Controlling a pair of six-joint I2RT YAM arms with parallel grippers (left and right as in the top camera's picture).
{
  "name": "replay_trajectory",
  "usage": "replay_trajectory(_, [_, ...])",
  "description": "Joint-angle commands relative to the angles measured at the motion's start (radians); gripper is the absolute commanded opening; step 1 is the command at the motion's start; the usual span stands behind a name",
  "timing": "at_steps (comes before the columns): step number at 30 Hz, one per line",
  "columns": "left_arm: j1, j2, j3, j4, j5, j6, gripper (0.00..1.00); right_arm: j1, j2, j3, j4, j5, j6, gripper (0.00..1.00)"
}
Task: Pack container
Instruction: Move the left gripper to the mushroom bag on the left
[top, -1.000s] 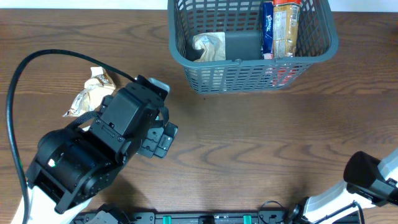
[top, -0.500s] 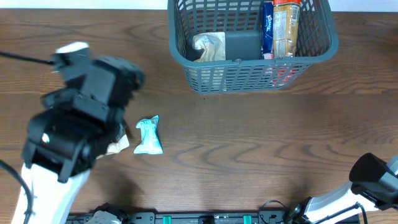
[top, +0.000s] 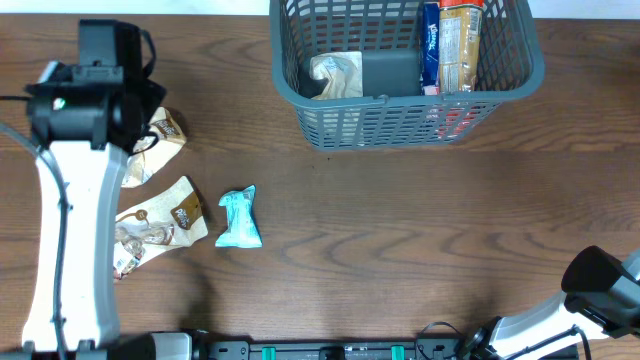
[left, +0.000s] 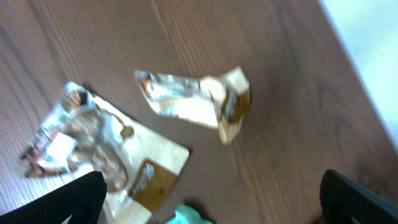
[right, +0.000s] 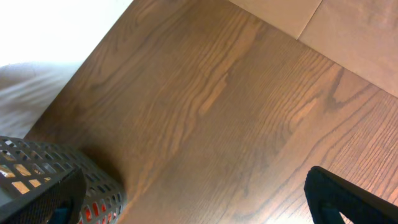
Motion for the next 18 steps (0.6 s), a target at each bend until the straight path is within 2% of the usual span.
replay_trajectory(1, [0.004,0.062,0.0,-0.031,0.089,-0.07,0.98,-0.003,0.007,-0.004,-0.002,-0.004,0.017,0.99])
replay_trajectory(7, [0.02,0.145,0.0,-0.208,0.09,-0.455,0.98,-0.003,0.007,-0.004,-0.019,-0.004,0.013,0.99])
replay_trajectory(11, [0.052,0.145,0.0,-0.331,0.099,-0.642,0.99,-0.003,0.007,-0.004,-0.026,-0.003,0.012,0.99])
replay_trajectory(18, [0.08,0.144,-0.027,-0.436,0.18,-0.749,0.98,-0.003,0.007,-0.004,-0.028,-0.003,0.012,0.99])
